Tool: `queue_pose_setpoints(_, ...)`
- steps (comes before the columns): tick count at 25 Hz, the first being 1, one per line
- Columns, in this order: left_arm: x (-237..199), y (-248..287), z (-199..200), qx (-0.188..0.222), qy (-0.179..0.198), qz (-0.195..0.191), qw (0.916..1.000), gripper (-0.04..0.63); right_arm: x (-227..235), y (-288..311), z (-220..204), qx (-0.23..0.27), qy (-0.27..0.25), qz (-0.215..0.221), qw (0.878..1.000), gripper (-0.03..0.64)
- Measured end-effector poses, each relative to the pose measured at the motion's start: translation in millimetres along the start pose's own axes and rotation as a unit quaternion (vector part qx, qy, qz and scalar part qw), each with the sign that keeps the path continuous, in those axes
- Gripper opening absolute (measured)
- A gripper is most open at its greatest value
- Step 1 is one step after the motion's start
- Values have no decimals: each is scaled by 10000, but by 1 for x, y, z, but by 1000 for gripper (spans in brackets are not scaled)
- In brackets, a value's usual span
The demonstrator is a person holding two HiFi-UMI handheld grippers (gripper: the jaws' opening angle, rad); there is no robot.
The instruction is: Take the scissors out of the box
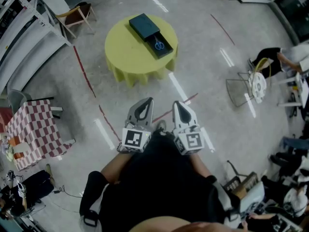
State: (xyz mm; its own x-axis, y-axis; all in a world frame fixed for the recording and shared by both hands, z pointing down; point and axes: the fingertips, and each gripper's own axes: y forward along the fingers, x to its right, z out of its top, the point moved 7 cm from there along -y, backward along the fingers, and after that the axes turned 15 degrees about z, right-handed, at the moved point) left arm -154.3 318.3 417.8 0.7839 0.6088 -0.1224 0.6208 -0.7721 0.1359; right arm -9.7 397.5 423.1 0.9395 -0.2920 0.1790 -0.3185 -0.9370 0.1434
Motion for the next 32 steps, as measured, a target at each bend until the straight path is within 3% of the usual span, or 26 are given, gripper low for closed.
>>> queue_pose_setpoints(16,54,21,-8,-20,89,485,9988,-7,52,-21,-6,-125,71,537,9985,-3)
queue_pose_setpoints(24,51,37,-15,-143,26,664,9977,-7,70,-6,-8,-183,63,637,9978,-3)
queue_pose_setpoints(27,45,55,-15,-145,-50,682,9976,-7,81,8,-7,-240,58,584,9980,-3)
queue_pose_setpoints(30,37,78,-14,-100,151,615,9979,-6,94,25,-4,-262,41,593,9979,-3)
queue_pose_setpoints(32,31,96,-11,-106,30,595,9982,-6,101,41,-2,-256,57,618,9977,-3)
